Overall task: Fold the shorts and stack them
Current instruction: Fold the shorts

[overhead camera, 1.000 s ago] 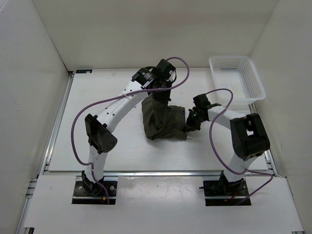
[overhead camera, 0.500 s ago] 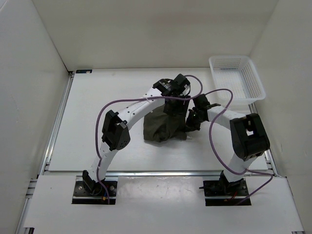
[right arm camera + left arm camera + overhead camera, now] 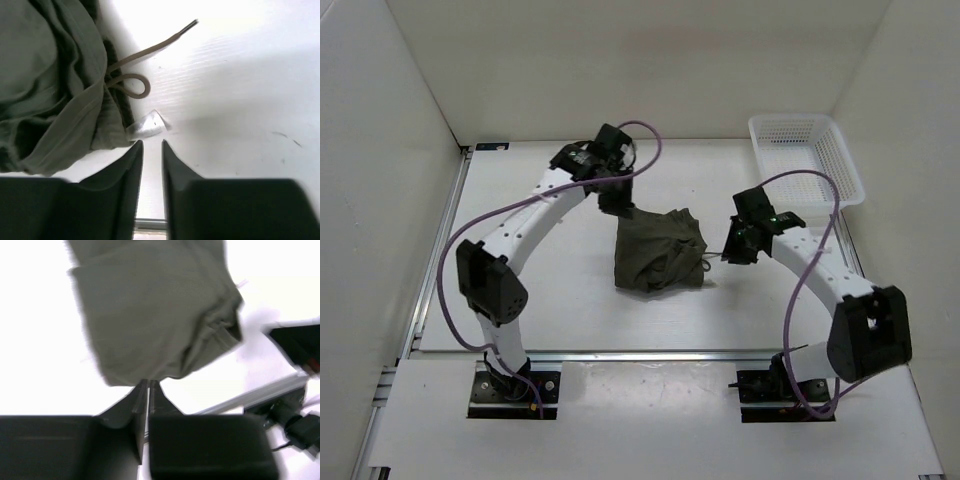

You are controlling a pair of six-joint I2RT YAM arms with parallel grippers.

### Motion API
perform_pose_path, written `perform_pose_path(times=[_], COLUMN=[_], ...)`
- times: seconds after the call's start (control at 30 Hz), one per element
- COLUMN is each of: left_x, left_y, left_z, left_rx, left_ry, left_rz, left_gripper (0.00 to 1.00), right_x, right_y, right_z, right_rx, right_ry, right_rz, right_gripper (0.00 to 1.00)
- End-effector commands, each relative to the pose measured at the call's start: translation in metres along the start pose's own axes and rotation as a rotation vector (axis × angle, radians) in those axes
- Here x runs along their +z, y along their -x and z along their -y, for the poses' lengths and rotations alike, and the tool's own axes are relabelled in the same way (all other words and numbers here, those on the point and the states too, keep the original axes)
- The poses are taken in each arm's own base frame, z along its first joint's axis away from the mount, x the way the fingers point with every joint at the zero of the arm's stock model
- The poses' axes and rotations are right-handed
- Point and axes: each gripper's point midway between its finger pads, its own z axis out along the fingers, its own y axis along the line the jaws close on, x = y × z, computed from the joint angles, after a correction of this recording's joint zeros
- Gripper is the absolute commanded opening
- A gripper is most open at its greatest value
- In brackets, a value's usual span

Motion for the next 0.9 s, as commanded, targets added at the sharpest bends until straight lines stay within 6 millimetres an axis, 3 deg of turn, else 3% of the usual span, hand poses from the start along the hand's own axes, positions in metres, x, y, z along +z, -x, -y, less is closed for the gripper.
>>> perform_pose_path(times=[0.0,0.07,0.17,0.2,0.23,0.3,0.33,0.47,0.57,0.7,0.83,0.87], left_x=[0.007,0.016,0.036,0.042,0.047,0.063,0.069,0.094,0.106,0.115,0.124,0.124], left_y=[-0.009,-0.015,-0.018,-0.016,-0.019,-0.019,-0.02,-0.009,-0.003,0.011,0.008,0.008], left_z=[-0.023,-0.034,-0.034,-0.037,-0.037,-0.042,-0.047,-0.074,-0.096,-0.102,-0.106,-0.106], left_rx=[-0.033,-0.051,-0.055,-0.065,-0.067,-0.079,-0.089,-0.144,-0.178,-0.188,-0.193,-0.193], left_ry=[0.007,0.018,0.01,0.007,0.005,0.01,0.02,0.054,0.079,0.062,0.054,0.054], left_rz=[-0.022,-0.045,-0.074,-0.076,-0.094,-0.117,-0.128,-0.141,-0.149,-0.136,-0.16,-0.16], left_gripper=[0.1,0.1,0.1,0.1,0.1,0.1,0.1,0.1,0.1,0.1,0.1,0.1], right_x=[-0.041,-0.057,-0.055,-0.064,-0.051,-0.047,-0.039,-0.011,0.014,0.038,0.028,0.03], right_y=[0.019,0.027,0.03,0.045,0.044,0.045,0.056,0.055,0.047,0.02,0.004,-0.011], right_z=[0.01,-0.008,-0.052,-0.072,-0.084,-0.112,-0.129,-0.165,-0.17,-0.154,-0.126,-0.112], right_rx=[-0.017,-0.036,-0.098,-0.114,-0.133,-0.187,-0.206,-0.231,-0.221,-0.232,-0.231,-0.24], right_ry=[-0.047,0.024,0.121,0.156,0.155,0.189,0.202,0.268,0.259,0.205,0.146,0.115], right_rz=[0.114,0.147,0.106,0.138,0.099,0.086,0.095,0.024,-0.022,-0.094,-0.072,-0.092], right_gripper=[0.23,0.12,0.09,0.09,0.08,0.08,0.08,0.05,0.04,0.0,0.0,0.0])
